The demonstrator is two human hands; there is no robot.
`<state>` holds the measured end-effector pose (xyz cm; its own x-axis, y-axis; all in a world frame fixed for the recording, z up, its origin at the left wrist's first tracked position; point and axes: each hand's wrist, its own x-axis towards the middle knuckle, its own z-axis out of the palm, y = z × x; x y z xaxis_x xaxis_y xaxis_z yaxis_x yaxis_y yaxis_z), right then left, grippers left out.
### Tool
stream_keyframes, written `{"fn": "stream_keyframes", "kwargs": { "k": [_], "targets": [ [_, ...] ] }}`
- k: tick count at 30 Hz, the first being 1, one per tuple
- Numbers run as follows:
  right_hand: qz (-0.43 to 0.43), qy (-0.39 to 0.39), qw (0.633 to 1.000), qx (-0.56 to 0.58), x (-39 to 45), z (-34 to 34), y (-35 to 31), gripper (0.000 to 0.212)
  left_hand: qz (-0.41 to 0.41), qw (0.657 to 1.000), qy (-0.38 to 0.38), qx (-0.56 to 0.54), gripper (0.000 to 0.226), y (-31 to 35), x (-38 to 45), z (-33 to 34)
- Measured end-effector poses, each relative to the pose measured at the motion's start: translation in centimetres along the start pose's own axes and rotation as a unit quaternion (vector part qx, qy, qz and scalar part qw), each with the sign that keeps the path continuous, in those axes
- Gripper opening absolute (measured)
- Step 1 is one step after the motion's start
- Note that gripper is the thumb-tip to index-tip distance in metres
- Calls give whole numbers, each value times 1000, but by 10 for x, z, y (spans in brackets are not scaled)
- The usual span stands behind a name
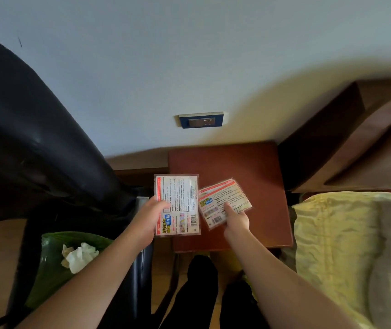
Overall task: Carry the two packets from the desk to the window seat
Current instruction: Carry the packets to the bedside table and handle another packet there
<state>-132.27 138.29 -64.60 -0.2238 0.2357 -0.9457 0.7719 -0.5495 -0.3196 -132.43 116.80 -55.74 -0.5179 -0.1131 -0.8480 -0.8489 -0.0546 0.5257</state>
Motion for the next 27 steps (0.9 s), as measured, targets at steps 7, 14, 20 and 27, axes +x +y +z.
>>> {"fn": "stream_keyframes", "kwargs": {
  "k": [7, 14, 20, 27],
  "targets": [
    [-4, 57, 998, -17, 39, 26, 9, 39, 9, 1000, -6, -7, 25, -2, 10, -4],
    [27, 136, 988, -64, 47, 33, 11, 62, 0, 1000, -21, -8, 30, -9, 15, -10],
    [8, 62, 979, -192, 54, 40, 14, 60, 0, 999, -42, 1, 29, -15, 19, -13],
    [-2, 12, 942, -334, 64, 45, 6, 59, 5, 1000, -23, -6, 25, -15, 23, -19]
  ]
}}
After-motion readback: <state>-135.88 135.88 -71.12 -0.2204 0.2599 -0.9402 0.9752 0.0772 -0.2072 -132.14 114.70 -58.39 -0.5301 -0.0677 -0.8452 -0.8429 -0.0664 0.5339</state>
